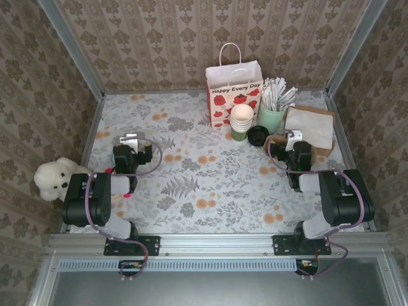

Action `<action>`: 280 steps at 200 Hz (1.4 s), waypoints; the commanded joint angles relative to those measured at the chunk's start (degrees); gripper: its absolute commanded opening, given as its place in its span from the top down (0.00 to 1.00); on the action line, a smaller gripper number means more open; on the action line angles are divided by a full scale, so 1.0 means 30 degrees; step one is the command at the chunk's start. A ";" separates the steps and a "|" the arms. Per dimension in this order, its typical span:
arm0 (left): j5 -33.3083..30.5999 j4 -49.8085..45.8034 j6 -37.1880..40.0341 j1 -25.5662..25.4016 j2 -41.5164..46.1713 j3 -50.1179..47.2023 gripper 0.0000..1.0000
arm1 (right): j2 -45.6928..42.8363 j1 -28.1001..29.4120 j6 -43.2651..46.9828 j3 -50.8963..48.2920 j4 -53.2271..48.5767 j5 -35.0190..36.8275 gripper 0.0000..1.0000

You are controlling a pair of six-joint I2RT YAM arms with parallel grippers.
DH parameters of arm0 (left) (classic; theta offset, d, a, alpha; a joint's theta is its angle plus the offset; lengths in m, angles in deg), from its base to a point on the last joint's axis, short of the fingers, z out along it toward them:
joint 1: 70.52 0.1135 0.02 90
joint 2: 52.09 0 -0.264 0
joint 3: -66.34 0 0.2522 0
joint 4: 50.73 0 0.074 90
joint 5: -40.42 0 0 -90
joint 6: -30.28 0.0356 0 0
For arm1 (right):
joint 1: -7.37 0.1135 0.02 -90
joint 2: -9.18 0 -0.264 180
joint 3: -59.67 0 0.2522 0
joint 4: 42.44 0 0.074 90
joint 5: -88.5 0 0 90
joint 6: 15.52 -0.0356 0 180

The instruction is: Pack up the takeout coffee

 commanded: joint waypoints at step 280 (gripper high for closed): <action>-0.6585 -1.5635 -0.2588 -0.7887 0.4494 1.1259 0.00 | -0.8549 0.0625 -0.9618 0.7686 -1.6736 -0.1502 0.01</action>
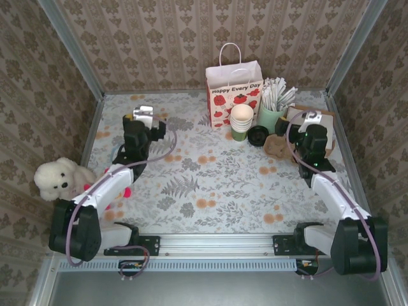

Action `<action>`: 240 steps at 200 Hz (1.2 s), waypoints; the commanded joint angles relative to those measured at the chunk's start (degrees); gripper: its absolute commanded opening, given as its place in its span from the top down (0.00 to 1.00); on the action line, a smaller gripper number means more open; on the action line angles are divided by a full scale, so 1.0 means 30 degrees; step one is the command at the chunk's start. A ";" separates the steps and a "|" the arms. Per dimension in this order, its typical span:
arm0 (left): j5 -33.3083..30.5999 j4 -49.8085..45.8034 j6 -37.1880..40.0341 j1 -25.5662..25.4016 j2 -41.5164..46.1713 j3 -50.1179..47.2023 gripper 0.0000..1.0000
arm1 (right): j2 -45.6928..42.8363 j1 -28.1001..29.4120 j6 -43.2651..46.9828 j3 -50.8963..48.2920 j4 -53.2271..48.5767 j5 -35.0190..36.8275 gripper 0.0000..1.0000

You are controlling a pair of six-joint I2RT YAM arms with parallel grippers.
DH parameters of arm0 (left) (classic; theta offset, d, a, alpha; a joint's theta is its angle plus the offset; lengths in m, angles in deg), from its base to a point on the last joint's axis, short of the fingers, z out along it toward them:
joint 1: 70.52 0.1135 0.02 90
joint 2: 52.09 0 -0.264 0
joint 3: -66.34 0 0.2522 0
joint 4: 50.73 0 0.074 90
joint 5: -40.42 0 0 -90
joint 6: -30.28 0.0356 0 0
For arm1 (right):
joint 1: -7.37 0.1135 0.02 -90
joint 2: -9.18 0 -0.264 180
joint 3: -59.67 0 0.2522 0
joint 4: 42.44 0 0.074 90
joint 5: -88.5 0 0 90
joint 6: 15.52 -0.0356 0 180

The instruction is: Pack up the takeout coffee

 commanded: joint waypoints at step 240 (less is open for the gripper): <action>0.7843 -1.1912 -1.2173 -0.3156 -0.6947 0.9781 0.00 | 1.5207 0.5945 -0.3630 2.1293 -2.0825 0.2793 0.71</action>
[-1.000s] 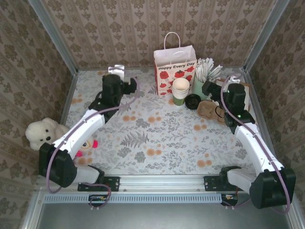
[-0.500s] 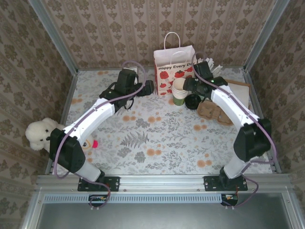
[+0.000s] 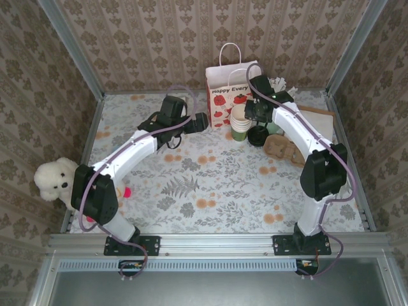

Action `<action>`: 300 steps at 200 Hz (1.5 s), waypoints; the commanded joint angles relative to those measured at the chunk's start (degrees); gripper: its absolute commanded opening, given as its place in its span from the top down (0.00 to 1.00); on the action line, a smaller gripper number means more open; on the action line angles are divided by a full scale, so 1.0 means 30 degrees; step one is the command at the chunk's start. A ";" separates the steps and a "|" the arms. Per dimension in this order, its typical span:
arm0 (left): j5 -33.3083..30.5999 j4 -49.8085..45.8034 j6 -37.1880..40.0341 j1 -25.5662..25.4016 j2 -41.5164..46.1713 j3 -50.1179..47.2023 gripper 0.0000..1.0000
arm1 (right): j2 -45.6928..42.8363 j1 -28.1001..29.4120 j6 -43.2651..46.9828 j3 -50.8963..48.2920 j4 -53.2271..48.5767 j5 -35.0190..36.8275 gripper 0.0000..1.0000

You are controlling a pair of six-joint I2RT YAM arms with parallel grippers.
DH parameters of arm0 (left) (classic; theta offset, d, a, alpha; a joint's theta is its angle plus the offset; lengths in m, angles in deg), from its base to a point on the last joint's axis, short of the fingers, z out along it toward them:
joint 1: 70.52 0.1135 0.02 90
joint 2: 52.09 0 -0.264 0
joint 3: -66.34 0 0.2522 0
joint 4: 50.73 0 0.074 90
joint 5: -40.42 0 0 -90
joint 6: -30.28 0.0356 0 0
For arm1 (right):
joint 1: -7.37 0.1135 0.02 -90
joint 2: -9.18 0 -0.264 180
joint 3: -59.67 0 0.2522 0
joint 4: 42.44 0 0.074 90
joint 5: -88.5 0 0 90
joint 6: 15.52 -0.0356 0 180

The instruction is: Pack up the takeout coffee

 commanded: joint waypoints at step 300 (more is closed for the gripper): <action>0.4090 0.1143 0.0577 0.0687 -0.0668 0.0926 0.00 | -0.3028 -0.0487 -0.2431 -0.2639 0.4866 -0.3538 1.00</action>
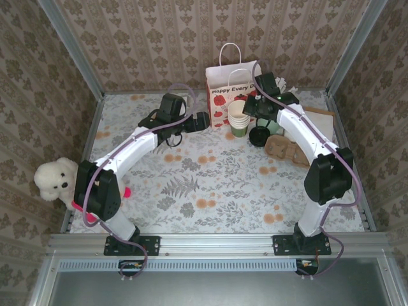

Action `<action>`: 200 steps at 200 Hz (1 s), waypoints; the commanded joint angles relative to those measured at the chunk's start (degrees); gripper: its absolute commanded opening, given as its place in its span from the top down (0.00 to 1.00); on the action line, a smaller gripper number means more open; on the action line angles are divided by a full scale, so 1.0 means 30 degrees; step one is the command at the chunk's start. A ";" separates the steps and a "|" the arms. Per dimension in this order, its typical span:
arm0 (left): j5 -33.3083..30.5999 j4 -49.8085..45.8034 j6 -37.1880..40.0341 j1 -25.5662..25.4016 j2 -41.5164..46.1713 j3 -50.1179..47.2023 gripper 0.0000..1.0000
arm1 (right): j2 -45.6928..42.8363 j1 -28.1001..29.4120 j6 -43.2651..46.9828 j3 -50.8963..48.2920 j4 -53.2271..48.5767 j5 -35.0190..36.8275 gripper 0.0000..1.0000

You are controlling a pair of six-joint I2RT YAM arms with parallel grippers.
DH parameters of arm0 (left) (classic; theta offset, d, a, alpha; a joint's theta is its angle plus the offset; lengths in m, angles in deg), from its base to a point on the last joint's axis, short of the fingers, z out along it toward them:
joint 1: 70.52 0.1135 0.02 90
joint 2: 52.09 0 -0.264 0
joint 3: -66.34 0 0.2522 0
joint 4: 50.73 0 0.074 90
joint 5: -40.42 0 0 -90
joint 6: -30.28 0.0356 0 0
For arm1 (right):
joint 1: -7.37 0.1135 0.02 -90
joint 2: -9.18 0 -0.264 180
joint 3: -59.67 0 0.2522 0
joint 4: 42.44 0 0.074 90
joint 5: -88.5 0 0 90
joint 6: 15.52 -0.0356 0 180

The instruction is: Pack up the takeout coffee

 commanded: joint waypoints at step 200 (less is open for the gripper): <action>0.6481 0.3713 0.4791 -0.0745 -0.1433 0.1595 0.00 | -0.1305 -0.0466 -0.1992 -0.2106 0.3032 -0.5432 1.00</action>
